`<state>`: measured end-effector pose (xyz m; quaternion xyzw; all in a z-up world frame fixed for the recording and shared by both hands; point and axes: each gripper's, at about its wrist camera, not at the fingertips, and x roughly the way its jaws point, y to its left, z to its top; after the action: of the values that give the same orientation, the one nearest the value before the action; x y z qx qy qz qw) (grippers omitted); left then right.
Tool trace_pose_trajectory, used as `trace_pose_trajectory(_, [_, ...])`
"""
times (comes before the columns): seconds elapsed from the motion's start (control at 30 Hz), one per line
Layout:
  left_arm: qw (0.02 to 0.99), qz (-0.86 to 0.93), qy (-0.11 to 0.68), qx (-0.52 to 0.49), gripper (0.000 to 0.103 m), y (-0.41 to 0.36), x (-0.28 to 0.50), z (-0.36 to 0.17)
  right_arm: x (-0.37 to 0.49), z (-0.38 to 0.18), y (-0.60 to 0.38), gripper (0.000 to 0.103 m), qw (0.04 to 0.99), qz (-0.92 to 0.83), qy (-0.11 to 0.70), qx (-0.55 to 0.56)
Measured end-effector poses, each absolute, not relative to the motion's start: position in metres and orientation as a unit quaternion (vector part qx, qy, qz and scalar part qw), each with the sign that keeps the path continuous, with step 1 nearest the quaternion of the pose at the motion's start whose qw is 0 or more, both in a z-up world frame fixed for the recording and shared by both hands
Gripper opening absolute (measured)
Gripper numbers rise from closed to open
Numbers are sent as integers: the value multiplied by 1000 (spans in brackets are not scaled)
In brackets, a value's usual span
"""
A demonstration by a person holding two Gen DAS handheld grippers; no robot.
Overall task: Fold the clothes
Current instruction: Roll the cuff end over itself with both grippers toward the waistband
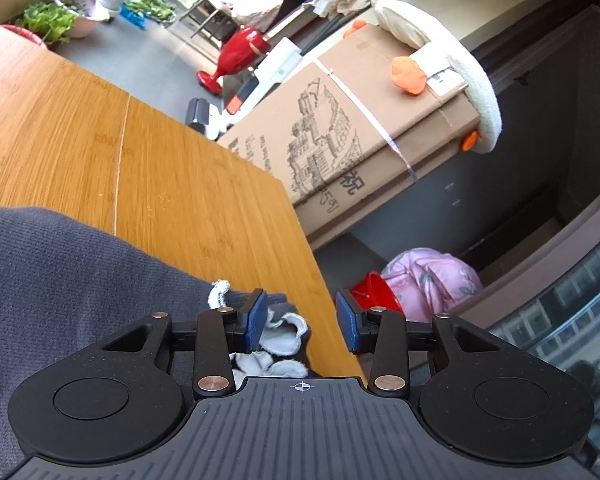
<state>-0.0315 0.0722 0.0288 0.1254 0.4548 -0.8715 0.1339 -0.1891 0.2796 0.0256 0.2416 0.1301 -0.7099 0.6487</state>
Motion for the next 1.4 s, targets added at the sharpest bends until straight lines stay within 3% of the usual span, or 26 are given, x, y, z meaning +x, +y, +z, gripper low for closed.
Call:
trace_pose_trajectory(0.17, [73, -879, 451, 134, 43, 84, -44, 43, -175, 21, 276, 28, 647, -712, 174, 211])
trace_pose_trajectory(0.3, [139, -869, 430, 203, 39, 80, -61, 19, -173, 22, 285, 33, 654, -707, 170, 207])
trace_pose_trajectory(0.33, [145, -865, 436, 203, 28, 76, -59, 13, -176, 24, 290, 36, 659, -704, 160, 211])
trace_pose_trajectory(0.37, [149, -861, 445, 198, 23, 72, -55, 8, -179, 26, 295, 41, 662, -702, 146, 217])
trace_pose_trajectory(0.4, [153, -857, 452, 195, 23, 69, -52, 4, -185, 29, 301, 52, 665, -702, 123, 225])
trace_pose_trajectory(0.43, [156, -855, 455, 194, 23, 67, -49, 1, -192, 31, 307, 56, 664, -703, 99, 234])
trace_pose_trajectory(0.63, [153, -850, 468, 188, 25, 63, -42, -8, -248, 16, 307, 56, 589, -718, -49, 367])
trace_pose_trajectory(0.77, [148, -844, 482, 181, 25, 60, -38, -12, -247, -3, 293, 54, 578, -702, -64, 411])
trace_pose_trajectory(0.97, [140, -833, 509, 165, 30, 59, -43, -17, -255, -5, 283, 32, 581, -692, -77, 422])
trace_pose_trajectory(1.03, [131, -837, 506, 163, 35, 61, -48, -13, -255, 8, 282, 30, 581, -715, -42, 386])
trace_pose_trajectory(1.1, [135, -847, 488, 160, 51, 66, -50, -3, -250, 24, 279, 30, 579, -746, 16, 328])
trace_pose_trajectory(1.4, [140, -886, 407, 172, 52, 89, -60, 43, -123, 4, 266, 31, 545, -755, 364, 3])
